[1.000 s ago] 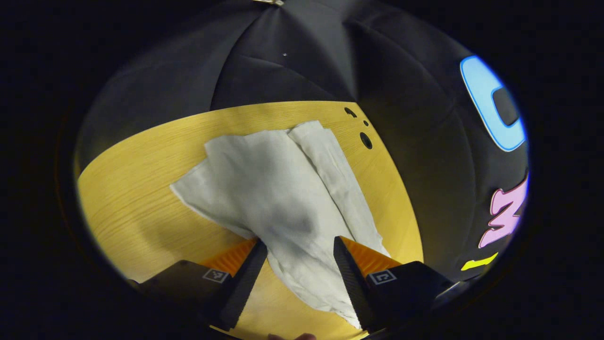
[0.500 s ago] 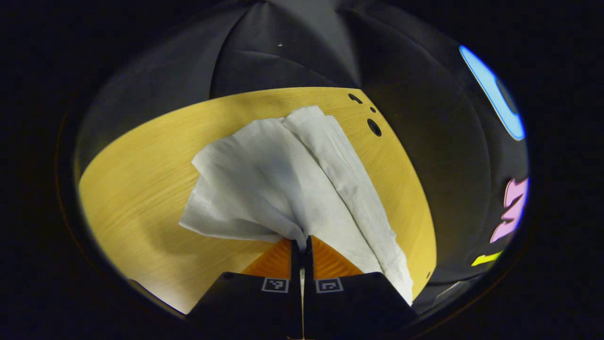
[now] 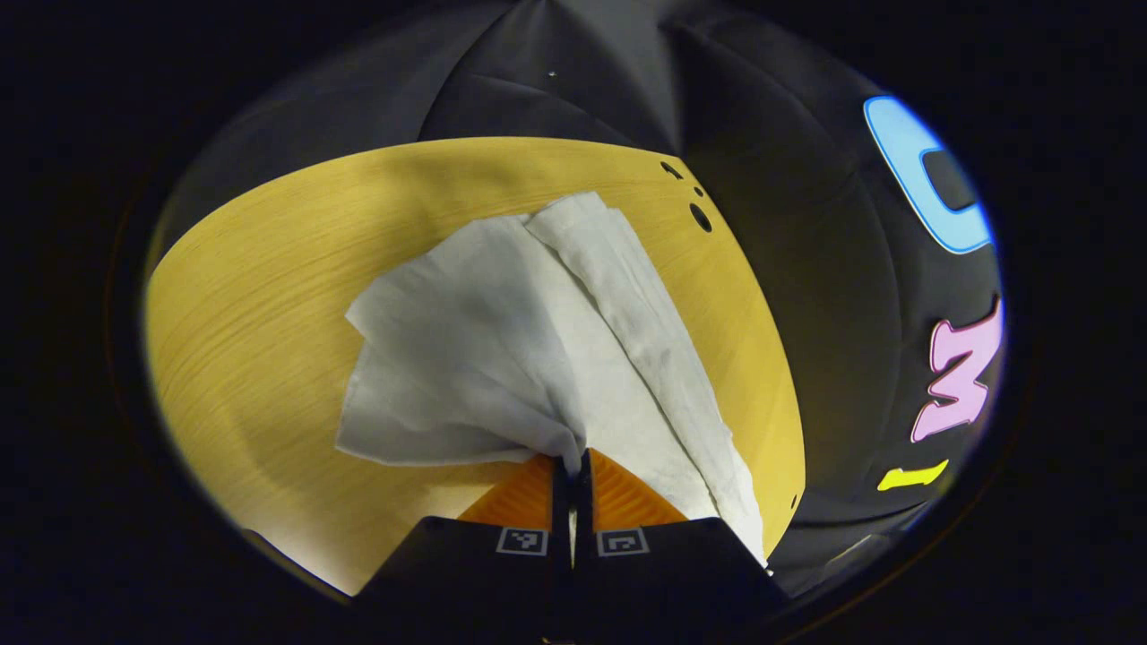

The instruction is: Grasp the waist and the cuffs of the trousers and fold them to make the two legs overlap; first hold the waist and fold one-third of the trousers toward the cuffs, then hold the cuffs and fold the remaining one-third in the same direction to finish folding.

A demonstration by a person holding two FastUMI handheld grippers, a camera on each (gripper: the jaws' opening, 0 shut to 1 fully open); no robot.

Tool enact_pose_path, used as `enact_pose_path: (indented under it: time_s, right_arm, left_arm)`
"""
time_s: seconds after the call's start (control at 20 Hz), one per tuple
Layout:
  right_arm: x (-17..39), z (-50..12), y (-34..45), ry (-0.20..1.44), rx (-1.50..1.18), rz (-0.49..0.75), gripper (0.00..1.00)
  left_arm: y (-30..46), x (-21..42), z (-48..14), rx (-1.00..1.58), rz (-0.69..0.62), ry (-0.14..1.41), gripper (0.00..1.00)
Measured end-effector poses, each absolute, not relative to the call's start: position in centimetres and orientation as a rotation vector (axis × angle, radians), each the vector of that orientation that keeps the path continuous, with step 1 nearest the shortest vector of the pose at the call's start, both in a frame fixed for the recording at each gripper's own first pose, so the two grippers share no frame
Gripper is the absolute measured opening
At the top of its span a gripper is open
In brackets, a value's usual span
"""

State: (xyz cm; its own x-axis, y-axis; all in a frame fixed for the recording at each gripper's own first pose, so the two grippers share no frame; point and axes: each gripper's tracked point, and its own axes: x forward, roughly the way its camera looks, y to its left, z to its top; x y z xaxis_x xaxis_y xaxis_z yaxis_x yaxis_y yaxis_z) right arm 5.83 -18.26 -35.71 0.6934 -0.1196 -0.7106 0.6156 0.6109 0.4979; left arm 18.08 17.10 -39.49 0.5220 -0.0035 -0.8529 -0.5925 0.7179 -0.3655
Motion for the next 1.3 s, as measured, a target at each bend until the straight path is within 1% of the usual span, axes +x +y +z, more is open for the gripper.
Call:
enact_pose_path:
  time_s: [0.15, 0.35, 0.5, 0.7, 0.85, 1.0, 1.15, 1.3]
  right_arm:
    - [5.5, -33.4, -17.6, 0.644, 0.768, -0.411, 0.07]
    - [5.9, -28.9, -14.0, 0.604, 0.683, -0.304, 0.07]
    - [7.1, -25.6, -8.8, 0.589, 0.568, -0.162, 0.07]
    - [8.2, -23.5, -1.6, 0.594, 0.463, 0.0, 0.07]
    - [8.7, -23.8, 3.7, 0.621, 0.418, 0.101, 0.07]
    - [7.9, -25.5, 8.9, 0.672, 0.381, 0.187, 0.07]
    - [6.8, -30.1, 15.2, 0.777, 0.267, 0.292, 0.07]
    - [5.4, -32.9, 18.4, 0.846, 0.181, 0.344, 0.07]
  left_arm:
    - [16.9, 18.2, -39.4, -0.688, 0.368, 0.99, 0.06]
    - [16.8, 18.4, -39.4, -0.67, 0.339, 1.01, 0.06]
    - [16.7, 18.5, -39.5, -0.657, 0.316, 1.026, 0.06]
    - [16.7, 18.6, -39.4, -0.663, 0.305, 1.026, 0.06]
    - [16.7, 18.6, -39.5, -0.673, 0.297, 1.025, 0.06]
    - [16.7, 18.7, -39.4, -0.678, 0.292, 1.025, 0.06]
    - [16.8, 18.7, -39.4, -0.692, 0.281, 1.025, 0.06]
    - [16.8, 18.8, -39.4, -0.699, 0.27, 1.027, 0.06]
